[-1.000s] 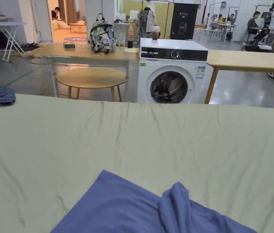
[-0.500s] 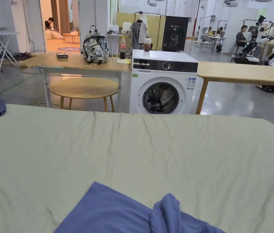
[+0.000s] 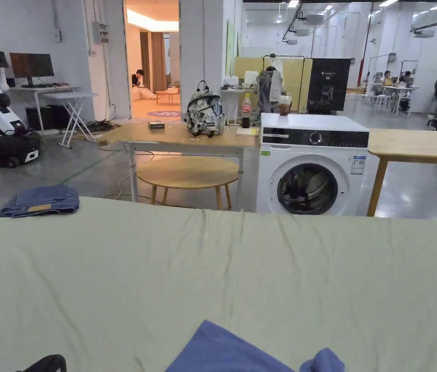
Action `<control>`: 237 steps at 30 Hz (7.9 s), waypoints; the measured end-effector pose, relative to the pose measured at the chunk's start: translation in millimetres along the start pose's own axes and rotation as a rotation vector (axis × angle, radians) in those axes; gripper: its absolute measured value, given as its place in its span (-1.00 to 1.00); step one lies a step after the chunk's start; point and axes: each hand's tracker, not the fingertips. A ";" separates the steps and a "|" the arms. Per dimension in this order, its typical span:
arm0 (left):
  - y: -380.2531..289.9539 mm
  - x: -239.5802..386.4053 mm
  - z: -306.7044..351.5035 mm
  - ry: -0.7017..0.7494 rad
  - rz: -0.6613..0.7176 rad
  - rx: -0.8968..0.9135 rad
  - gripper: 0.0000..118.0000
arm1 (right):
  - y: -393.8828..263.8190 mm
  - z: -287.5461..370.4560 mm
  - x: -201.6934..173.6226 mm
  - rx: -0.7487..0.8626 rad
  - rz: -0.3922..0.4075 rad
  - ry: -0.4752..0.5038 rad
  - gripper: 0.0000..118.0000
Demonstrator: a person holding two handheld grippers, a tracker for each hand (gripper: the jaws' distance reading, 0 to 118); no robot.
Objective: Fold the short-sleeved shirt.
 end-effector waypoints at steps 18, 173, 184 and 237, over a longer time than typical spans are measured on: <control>-179.2 -72.8 -14.0 0.144 0.301 -0.533 -0.06 | -38.7 5.6 25.5 -0.156 -0.109 -0.009 -1.00; -8.3 10.4 33.4 0.013 -0.004 0.035 -1.00 | -11.2 33.9 -6.1 0.029 -0.017 0.004 -1.00; -86.0 -48.9 26.2 0.100 0.022 -0.246 -0.08 | -32.2 37.0 13.9 -0.042 -0.101 0.009 -1.00; -84.4 -129.7 -162.2 0.058 0.197 -0.432 -0.98 | -49.2 -119.9 127.9 -0.282 -0.119 -0.171 -0.95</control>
